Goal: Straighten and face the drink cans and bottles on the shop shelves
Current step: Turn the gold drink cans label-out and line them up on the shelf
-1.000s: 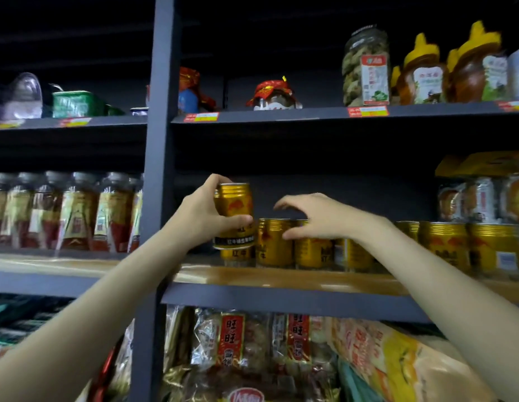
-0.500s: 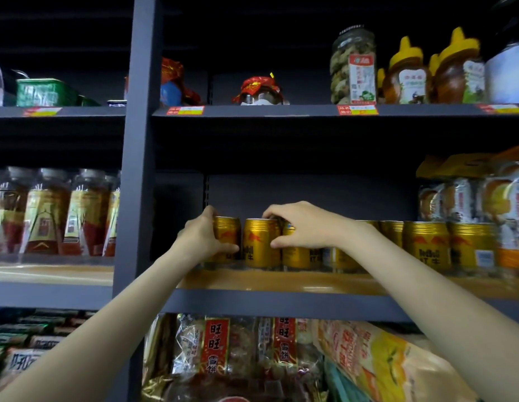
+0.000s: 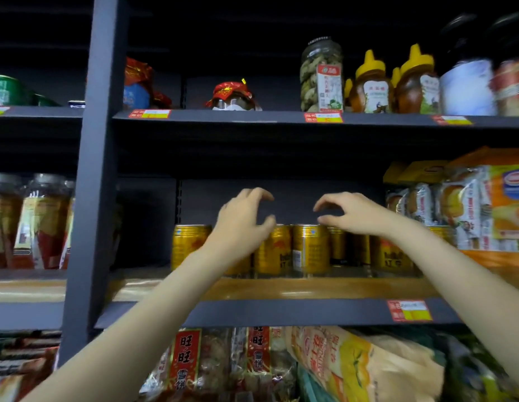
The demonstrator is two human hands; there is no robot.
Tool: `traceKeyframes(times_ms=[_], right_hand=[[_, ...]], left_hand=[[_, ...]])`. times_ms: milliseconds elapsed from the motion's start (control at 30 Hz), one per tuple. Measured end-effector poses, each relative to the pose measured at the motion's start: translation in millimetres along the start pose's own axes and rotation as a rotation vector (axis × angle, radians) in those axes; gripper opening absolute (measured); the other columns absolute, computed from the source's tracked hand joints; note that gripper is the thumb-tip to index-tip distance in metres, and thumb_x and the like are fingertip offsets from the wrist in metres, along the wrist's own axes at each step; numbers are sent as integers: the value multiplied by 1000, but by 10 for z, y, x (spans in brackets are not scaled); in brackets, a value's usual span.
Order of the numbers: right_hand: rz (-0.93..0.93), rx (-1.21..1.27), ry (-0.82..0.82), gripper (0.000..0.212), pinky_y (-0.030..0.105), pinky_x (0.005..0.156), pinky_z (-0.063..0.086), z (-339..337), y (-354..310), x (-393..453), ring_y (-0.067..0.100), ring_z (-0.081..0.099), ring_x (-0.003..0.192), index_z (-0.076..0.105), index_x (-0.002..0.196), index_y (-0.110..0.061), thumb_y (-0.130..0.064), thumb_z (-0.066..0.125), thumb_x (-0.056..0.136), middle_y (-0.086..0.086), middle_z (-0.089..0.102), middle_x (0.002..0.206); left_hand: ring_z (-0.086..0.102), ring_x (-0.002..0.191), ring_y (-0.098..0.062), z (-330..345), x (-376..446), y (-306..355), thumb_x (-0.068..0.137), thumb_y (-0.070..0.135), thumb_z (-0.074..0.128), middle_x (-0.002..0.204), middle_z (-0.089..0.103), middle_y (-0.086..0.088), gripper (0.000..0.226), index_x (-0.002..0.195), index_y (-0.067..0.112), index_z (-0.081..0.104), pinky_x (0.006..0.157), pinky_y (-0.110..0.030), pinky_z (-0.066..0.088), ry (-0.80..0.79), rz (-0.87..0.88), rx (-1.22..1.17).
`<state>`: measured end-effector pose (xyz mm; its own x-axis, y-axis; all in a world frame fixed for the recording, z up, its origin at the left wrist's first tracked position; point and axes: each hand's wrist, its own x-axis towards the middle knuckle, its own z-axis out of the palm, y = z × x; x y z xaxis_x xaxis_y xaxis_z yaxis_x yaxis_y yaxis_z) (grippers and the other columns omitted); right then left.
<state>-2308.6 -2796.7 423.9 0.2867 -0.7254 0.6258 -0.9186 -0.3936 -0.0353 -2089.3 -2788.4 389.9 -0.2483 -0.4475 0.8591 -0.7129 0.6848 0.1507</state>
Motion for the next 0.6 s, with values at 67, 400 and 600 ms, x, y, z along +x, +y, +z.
traceKeyframes(times_ms=[67,400,600], right_hand=[[51,-11,-30,27,24,92,39,32,170,48,16,53,116,59,120,-18,-27,55,94,3,60,125],[355,-292,-560,82,39,110,31,224,551,692,27,27,140,19,150,-24,-40,67,84,4,20,157],[304,-240,-412,66,35,103,35,382,638,766,27,36,134,39,140,-20,-32,70,83,5,35,148]], left_hand=[[46,121,-19,184,56,111,91,36,52,132,48,1,39,128,25,46,108,-40,31,-71,43,40],[31,131,-16,493,81,114,87,55,50,138,45,9,56,138,36,36,111,-41,20,-233,57,290],[30,130,-16,506,76,121,87,55,51,136,45,9,54,135,36,37,111,-40,19,-235,34,286]])
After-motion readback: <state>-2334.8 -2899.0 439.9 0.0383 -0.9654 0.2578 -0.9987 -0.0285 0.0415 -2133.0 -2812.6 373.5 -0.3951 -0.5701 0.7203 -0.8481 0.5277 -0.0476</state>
